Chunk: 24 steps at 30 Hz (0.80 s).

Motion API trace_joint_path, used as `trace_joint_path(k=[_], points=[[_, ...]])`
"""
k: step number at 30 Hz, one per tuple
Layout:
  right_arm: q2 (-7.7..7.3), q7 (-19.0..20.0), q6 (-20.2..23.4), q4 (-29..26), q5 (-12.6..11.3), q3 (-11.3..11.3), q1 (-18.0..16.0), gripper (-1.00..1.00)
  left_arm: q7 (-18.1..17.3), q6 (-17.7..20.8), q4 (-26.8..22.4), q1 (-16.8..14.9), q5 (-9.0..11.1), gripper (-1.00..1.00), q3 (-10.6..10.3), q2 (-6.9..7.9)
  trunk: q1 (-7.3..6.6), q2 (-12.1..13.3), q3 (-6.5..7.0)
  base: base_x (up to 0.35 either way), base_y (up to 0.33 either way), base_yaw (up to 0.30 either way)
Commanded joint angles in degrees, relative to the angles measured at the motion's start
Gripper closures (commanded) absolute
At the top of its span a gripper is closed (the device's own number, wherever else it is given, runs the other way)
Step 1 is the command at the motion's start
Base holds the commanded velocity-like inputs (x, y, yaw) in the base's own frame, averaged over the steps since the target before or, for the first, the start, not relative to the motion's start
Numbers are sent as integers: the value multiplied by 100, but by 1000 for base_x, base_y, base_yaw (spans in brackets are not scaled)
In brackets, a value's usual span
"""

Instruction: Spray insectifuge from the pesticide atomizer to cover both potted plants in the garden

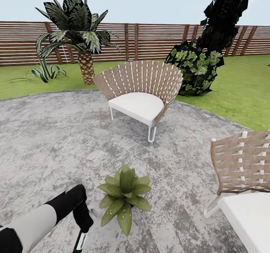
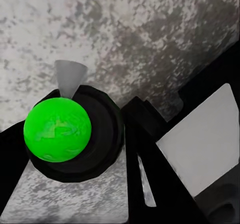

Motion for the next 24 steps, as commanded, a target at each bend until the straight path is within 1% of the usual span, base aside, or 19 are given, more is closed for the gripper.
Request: trace_joint_path(k=[1,4,7,10,12,13,15,19,22,23,24], points=[[2,-24,-15,5,60,-43,-3,-100,-29,25,-15,-9,-50,100,-1,5,-1,-2,-5,0,0,0],[2,-24,-15,5,61,-43,-3,-100,-16,75,-39,-105,-32,100,25,-8,-1,-2,-5,0,0,0],[2,-24,-15,5,61,-43,-3,-100,-17,92,-54,-218,-24,100,139,-21,65,-122,-76,0,0,0],[3,-24,-15,5,61,-43,-3,-100,-25,104,-56,-246,-23,100,173,-43,131,-243,-156,0,0,0],[4,-24,-15,4,66,-43,-3,-100,-54,118,-74,-260,-17,100,180,-77,131,-243,-168,0,0,0],[3,-24,-15,5,68,-43,-3,-100,-103,126,-78,-276,-16,100,182,-87,131,-243,-170,0,0,0],[3,-24,-15,5,69,-43,-3,-100,-359,177,-58,-419,-14,100,175,-102,131,-243,-171,0,0,0],[3,-24,-15,5,69,-43,-3,-100,-941,692,-80,-709,-48,100,131,-99,131,-243,-172,0,0,0],[3,-24,-15,5,69,-43,-3,-100,-1016,754,-30,-766,-55,100,126,-41,131,-243,-172,0,0,0],[3,-24,-15,5,69,-43,-3,-100,-1021,756,-17,-759,-56,100,126,-38,131,-243,-172,0,0,0],[3,-24,-15,5,69,-43,-3,-100,-1025,758,-8,-737,-99,100,116,-50,131,-243,-172,0,0,0]])
